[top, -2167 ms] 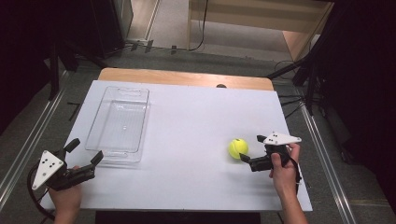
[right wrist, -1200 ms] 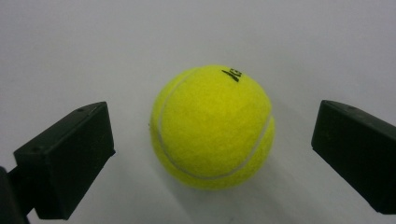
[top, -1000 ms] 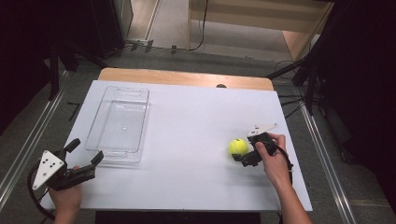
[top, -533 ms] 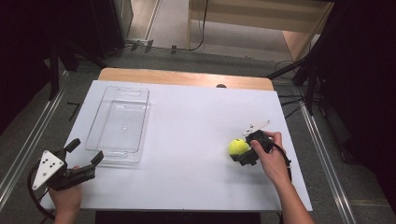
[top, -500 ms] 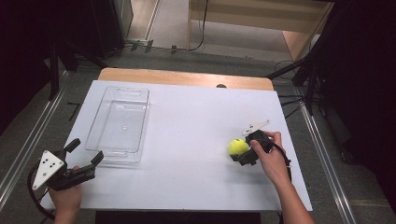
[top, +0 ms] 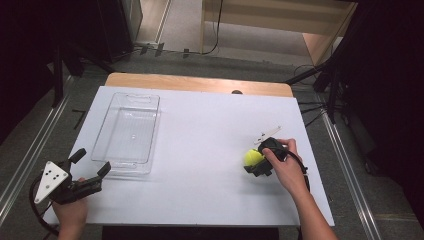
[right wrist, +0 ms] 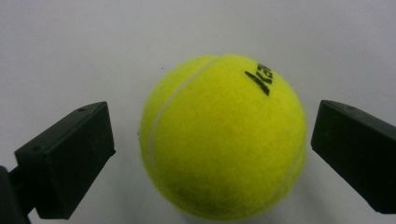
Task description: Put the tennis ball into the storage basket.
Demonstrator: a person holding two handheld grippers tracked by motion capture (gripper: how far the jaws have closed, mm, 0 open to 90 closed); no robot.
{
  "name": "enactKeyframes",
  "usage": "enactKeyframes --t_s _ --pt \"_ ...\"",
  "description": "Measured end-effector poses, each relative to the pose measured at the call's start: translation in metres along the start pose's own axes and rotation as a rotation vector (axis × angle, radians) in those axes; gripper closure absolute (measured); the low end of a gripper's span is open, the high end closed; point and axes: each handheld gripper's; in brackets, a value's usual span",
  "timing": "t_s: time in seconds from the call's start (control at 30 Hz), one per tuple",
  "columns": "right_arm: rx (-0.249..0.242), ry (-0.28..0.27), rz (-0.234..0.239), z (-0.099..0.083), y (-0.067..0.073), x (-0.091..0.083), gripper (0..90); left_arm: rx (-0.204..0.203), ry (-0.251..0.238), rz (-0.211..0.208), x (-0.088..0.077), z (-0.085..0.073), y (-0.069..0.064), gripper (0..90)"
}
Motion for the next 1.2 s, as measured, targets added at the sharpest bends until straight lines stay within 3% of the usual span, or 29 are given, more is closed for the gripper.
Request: enactKeyframes --t_s 0.1,0.13,0.2,0.5,0.8,1.2 --pt "0.005 0.002 0.000 0.0003 0.0003 0.0009 0.0 0.000 0.003 0.002 -0.0002 0.0001 0.0000 11.1" --pt "0.002 0.008 0.000 0.0003 -0.0004 0.0014 3.1 0.000 0.000 0.000 0.0000 0.0000 0.0000 11.1" --pt "0.009 0.006 -0.036 0.0003 -0.0005 0.0015 17.5 0.001 0.003 0.002 -0.0002 0.0001 0.0000 11.1" --pt "0.010 0.012 -0.021 0.0008 -0.0012 0.0042 17.6 0.000 0.002 0.002 -0.0001 0.0001 -0.0001 11.0" --pt "0.005 0.011 -0.010 0.0010 -0.0008 0.0033 23.2 0.000 0.001 -0.001 0.0000 0.0001 0.0000 11.1" --pt "-0.002 -0.002 -0.018 0.0038 -0.0005 -0.0009 23.4 0.002 0.002 0.000 0.0000 0.0002 0.0000 11.1"
Point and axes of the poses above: each handheld gripper's, and its own axes: x roughly forward along the jaws, z roughly out of its top, y roughly to its left, and after that the axes turned 9 degrees about -x, right-handed
